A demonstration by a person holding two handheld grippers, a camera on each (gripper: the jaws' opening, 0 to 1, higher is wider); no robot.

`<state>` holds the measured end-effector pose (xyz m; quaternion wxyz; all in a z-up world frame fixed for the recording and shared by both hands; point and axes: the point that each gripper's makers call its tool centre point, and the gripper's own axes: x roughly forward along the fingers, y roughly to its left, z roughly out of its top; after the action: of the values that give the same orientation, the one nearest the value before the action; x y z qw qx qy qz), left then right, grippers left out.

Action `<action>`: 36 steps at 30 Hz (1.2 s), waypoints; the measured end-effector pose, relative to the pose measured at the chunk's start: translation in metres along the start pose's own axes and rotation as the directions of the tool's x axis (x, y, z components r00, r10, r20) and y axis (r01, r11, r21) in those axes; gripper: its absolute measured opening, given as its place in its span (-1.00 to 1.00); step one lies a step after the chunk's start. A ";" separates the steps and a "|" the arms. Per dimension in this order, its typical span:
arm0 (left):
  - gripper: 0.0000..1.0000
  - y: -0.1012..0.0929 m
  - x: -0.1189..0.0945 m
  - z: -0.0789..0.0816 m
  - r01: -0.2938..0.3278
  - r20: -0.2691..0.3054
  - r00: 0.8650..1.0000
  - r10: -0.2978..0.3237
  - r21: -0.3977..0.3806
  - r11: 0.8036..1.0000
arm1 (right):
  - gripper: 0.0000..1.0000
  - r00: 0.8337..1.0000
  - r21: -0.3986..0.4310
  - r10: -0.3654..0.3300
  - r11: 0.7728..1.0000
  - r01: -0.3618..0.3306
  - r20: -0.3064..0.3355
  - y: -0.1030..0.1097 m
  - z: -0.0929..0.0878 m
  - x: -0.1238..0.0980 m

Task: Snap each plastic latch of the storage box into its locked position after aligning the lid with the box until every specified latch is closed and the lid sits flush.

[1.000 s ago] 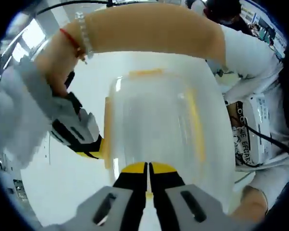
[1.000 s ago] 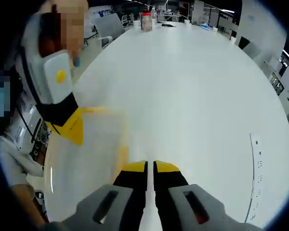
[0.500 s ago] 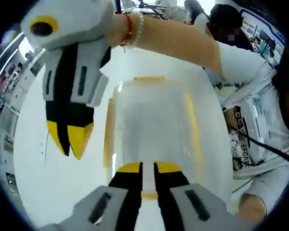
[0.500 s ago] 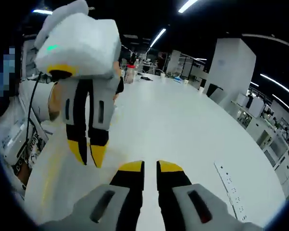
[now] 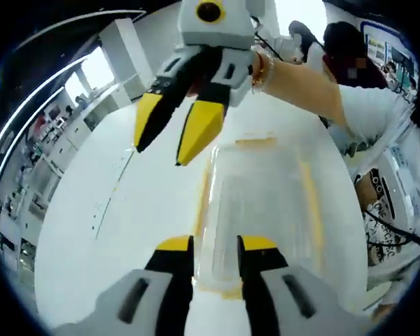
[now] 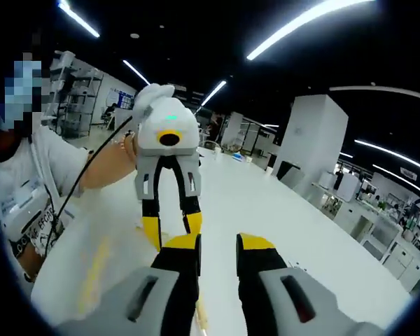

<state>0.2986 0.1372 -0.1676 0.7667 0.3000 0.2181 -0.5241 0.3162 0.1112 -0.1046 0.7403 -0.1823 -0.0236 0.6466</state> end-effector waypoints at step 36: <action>-0.16 0.027 -0.193 -0.074 -0.699 0.262 0.541 0.799 -0.388 0.601 | -0.43 0.814 0.092 -0.571 0.821 0.564 0.108 0.033 -0.012 -0.164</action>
<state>0.2542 0.3254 -0.0900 0.9740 0.1534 -0.0378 -0.1626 0.2612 -0.0469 -0.0930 0.9010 -0.1037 -0.1075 0.4074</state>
